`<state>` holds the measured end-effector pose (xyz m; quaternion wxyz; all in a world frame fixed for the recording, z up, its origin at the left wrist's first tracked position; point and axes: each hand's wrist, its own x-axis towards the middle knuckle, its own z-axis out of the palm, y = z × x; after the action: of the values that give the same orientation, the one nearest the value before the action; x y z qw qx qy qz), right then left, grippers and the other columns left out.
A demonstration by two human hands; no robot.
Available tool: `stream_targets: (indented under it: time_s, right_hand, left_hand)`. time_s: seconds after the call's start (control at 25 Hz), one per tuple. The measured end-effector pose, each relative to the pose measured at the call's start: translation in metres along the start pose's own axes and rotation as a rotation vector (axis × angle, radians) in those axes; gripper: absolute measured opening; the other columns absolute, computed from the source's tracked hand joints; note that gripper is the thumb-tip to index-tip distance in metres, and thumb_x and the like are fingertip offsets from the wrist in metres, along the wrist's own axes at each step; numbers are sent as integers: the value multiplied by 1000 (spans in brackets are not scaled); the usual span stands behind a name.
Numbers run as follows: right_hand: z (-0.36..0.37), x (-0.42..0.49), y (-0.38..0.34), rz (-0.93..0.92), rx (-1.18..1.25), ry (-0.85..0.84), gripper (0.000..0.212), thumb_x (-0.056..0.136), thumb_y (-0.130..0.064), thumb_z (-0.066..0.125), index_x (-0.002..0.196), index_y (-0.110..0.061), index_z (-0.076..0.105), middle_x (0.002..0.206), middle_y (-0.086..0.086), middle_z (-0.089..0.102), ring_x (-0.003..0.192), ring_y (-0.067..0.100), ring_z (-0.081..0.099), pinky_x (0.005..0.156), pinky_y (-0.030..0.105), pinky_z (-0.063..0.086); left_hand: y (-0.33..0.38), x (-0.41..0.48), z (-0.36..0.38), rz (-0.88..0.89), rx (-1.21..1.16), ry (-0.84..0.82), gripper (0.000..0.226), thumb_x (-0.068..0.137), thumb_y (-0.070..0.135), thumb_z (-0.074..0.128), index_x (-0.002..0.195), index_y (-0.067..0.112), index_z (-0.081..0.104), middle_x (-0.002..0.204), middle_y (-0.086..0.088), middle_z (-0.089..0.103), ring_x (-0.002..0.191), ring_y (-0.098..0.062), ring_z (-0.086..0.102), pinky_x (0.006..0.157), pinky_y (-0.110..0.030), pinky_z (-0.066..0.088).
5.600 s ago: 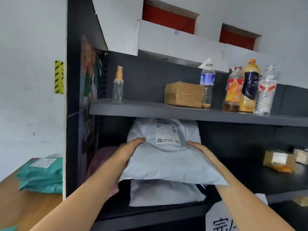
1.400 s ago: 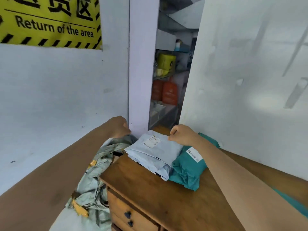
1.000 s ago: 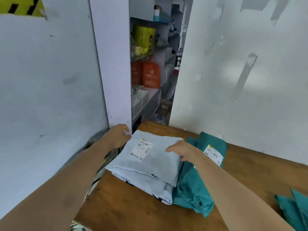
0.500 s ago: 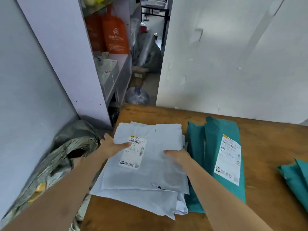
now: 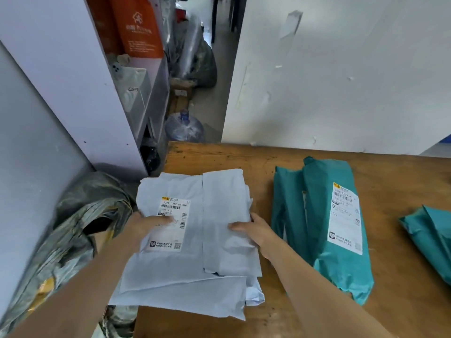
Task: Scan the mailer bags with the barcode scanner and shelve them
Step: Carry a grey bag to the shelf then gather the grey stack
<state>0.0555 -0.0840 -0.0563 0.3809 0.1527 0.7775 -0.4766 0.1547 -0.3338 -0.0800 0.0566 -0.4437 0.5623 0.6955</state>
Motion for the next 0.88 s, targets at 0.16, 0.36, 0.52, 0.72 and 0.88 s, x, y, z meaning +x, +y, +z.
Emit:
stream_targets:
  time_s: [0.16, 0.36, 0.52, 0.72, 0.88]
  right_hand:
    - [11, -5, 8, 93, 80, 45, 103, 53, -47, 89, 138, -11, 43, 132, 9, 55, 118, 29, 56, 103, 43, 45]
    - [8, -40, -8, 133, 221, -169, 42, 66, -25, 86, 98, -12, 61, 100, 11, 68, 91, 29, 64, 81, 41, 54]
    - [-8, -91, -45, -60, 385, -196, 32, 71, -19, 81, 98, -13, 64, 98, 10, 71, 92, 29, 65, 77, 39, 54]
    - [-98, -170, -106, -438, 447, -90, 25, 70, -13, 76, 95, -11, 71, 85, 7, 74, 74, 24, 71, 71, 31, 58]
    - [-217, -246, -91, -630, 508, 106, 39, 71, -11, 77, 109, -5, 70, 99, 13, 75, 86, 30, 72, 72, 36, 59]
  left_hand:
    - [-2, -6, -15, -130, 78, -120, 48, 60, 4, 85, 106, 1, 70, 104, -17, 72, 97, -34, 68, 94, -49, 50]
    - [24, -40, -9, 31, 184, -121, 26, 69, -8, 77, 91, 5, 71, 90, -11, 74, 80, -26, 70, 71, -35, 55]
    - [82, -83, -5, 252, 88, -142, 20, 72, -5, 74, 86, 9, 70, 81, -2, 75, 62, -17, 73, 54, -27, 57]
    - [170, -166, 53, 523, -72, -362, 15, 80, 1, 66, 90, 10, 71, 76, -4, 76, 66, -18, 73, 51, -28, 58]
    - [202, -241, 161, 631, -60, -640, 25, 70, 3, 68, 93, 12, 70, 82, -5, 77, 71, -19, 74, 57, -32, 60]
